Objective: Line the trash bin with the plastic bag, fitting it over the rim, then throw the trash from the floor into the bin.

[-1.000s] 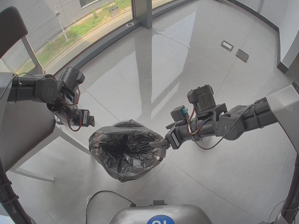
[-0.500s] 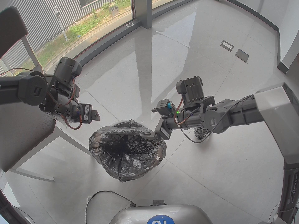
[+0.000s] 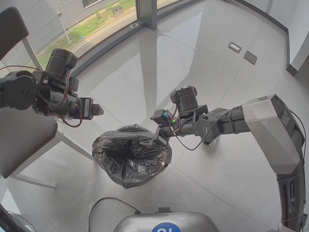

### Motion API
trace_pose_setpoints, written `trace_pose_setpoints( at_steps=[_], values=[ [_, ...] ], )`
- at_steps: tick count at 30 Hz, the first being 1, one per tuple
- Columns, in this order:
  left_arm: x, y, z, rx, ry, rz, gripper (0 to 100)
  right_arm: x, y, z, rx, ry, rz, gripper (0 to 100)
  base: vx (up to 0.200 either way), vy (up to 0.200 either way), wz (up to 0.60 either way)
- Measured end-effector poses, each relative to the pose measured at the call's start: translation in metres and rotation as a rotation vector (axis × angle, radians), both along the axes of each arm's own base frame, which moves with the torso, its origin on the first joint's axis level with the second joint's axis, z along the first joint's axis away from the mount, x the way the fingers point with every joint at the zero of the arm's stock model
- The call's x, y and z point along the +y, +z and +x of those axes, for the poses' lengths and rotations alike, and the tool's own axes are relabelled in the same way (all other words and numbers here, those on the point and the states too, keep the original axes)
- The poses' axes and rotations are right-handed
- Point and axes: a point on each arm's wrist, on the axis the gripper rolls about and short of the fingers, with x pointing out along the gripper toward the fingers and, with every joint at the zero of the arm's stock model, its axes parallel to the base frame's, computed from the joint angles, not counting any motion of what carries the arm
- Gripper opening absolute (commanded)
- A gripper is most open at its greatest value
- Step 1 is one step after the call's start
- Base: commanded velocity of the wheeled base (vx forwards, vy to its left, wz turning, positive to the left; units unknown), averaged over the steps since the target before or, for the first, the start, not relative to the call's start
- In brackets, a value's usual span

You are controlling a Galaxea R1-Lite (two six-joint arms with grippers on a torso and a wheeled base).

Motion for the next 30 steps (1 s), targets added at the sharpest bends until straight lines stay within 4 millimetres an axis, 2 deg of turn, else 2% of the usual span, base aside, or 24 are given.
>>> trace_pose_setpoints(
  at_steps=[23,24,30],
  values=[
    [0.003,0.012,-0.002,-0.075,0.002,-0.028,100,-0.002,-0.034,0.021,0.025,-0.019,-0.028,100,0.0,0.0,0.0],
    [0.003,0.012,-0.002,-0.077,0.003,-0.029,100,-0.003,-0.037,0.022,0.027,-0.022,-0.03,0,0.0,0.0,0.0],
    [0.004,0.012,-0.001,-0.085,0.005,-0.033,100,-0.005,-0.046,0.026,0.036,-0.028,-0.037,0,0.0,0.0,0.0]
  ],
)
